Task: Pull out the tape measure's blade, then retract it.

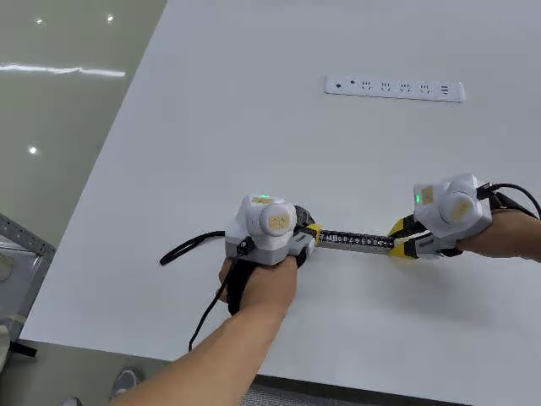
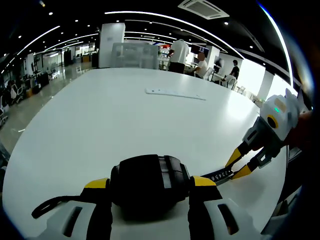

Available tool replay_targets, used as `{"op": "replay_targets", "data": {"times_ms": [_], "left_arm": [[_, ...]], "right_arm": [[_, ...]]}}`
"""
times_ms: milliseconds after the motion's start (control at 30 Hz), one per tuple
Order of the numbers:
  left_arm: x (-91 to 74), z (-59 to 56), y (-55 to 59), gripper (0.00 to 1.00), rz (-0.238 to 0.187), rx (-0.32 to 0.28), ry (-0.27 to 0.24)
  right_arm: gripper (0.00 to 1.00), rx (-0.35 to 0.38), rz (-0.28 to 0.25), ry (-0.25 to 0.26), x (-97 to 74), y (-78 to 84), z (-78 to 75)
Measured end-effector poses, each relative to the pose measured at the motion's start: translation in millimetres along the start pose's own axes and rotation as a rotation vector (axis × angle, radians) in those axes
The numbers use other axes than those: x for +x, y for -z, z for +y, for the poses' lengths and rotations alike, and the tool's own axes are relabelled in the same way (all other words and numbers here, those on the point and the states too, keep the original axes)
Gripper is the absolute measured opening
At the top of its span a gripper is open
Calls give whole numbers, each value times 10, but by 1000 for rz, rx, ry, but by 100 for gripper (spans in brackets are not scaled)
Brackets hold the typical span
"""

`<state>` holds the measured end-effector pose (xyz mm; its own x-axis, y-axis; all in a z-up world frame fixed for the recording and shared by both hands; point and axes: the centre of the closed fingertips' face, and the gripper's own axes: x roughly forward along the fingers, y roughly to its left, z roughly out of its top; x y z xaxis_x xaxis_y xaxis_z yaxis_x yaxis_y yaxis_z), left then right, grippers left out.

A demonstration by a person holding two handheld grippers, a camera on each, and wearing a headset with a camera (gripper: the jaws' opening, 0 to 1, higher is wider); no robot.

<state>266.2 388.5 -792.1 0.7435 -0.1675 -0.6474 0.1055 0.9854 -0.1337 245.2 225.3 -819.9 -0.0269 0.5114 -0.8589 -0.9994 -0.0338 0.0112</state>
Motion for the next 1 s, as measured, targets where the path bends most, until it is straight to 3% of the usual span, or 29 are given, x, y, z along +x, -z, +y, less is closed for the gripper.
{"op": "replay_targets", "data": {"times_ms": [1000], "left_arm": [[1,1,1,57,3,0,6]], "right_arm": [[12,-26,-30,-20,235,-354,-14]]}}
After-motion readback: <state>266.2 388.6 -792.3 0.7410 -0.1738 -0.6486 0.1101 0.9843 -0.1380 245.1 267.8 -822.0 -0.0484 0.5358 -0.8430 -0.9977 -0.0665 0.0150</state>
